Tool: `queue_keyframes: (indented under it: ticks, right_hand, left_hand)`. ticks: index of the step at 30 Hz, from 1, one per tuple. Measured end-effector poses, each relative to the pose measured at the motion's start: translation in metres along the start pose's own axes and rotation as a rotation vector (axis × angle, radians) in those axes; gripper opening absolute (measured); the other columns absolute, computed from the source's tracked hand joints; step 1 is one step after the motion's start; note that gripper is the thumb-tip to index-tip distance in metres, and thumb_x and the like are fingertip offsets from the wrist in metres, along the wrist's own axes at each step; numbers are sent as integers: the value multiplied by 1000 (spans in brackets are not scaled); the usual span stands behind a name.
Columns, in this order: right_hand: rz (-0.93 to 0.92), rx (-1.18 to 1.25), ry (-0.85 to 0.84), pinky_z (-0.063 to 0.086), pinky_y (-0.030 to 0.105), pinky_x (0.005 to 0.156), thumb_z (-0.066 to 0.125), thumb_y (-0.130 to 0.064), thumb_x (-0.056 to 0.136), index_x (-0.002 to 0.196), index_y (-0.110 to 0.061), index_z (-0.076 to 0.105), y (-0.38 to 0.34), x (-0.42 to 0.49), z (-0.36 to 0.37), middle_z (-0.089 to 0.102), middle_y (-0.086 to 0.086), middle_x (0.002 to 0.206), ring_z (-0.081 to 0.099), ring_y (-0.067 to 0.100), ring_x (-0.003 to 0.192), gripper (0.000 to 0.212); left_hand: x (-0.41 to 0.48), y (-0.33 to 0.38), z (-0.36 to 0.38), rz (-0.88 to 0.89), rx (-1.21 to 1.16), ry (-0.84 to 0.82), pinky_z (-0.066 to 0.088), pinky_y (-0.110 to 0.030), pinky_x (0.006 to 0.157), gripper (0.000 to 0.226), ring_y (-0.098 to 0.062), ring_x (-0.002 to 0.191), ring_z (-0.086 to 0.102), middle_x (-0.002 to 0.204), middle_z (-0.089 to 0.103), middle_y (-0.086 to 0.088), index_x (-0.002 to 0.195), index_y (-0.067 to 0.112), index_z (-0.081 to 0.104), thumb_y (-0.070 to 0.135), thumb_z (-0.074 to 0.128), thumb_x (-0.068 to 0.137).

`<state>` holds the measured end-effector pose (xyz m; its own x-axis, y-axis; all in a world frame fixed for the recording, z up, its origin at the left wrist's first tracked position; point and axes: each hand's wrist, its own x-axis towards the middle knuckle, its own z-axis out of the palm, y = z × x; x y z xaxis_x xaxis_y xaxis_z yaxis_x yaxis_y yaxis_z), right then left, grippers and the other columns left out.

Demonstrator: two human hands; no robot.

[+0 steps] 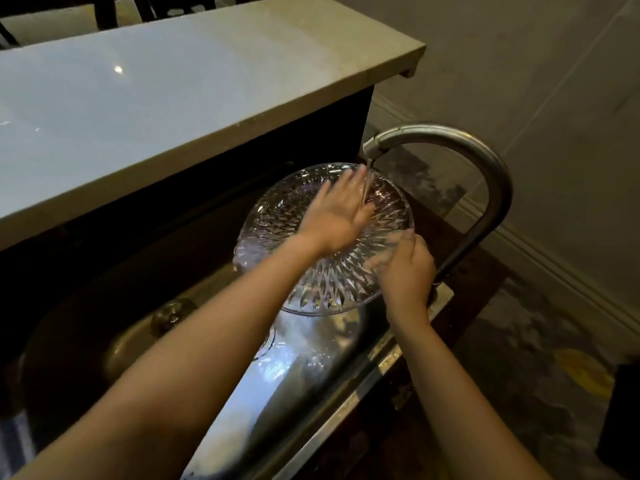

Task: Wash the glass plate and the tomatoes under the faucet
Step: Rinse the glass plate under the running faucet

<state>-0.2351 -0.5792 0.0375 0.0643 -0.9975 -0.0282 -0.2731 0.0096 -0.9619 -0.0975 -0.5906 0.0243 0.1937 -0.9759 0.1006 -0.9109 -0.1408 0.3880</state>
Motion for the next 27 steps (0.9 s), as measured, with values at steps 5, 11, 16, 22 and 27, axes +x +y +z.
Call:
queue_keyframes:
  ticks: [5, 11, 16, 22, 27]
  right_hand:
    - [25, 39, 97, 45, 18, 54, 28, -28, 100, 93, -5, 57, -5, 13, -10, 54, -6, 54, 53, -7, 41, 37]
    - [-33, -52, -25, 39, 7, 49, 30, -27, 100, 94, -9, 56, -3, 6, 5, 57, -7, 66, 57, 1, 56, 33]
    - [22, 14, -99, 51, 30, 73, 32, -26, 100, 106, -2, 60, 3, -3, 8, 67, 7, 90, 64, 20, 84, 38]
    - [56, 22, 29, 45, 14, 50, 31, -32, 99, 100, -7, 59, -3, 25, -11, 60, -2, 74, 58, 1, 56, 38]
    - [-21, -93, -19, 33, 11, 49, 30, -33, 100, 99, -12, 58, -6, 29, -5, 55, -11, 73, 55, -3, 58, 35]
  left_hand:
    - [-23, -46, -8, -119, 30, -58, -5, -36, 118, 57, -11, 145, -6, 159, -2, 1, 149, 22, 5, 46, 17, 98]
    - [-100, 6, 24, -25, -133, -75, -18, -27, 111, 58, -7, 142, -18, 151, -20, 10, 145, 30, -10, 48, 18, 97]
    - [-32, 27, 13, -30, -17, 28, -6, -33, 117, 55, -11, 145, -4, 159, 1, 1, 149, 20, 3, 35, 21, 99]
    - [-24, -46, -1, -236, 37, 26, -4, -38, 119, 57, -11, 145, -3, 159, 2, 2, 148, 22, 7, 46, 18, 98]
    - [-99, -8, 29, -176, -121, -61, -12, -33, 115, 61, -10, 142, -17, 152, -19, 7, 145, 27, -10, 53, 12, 95]
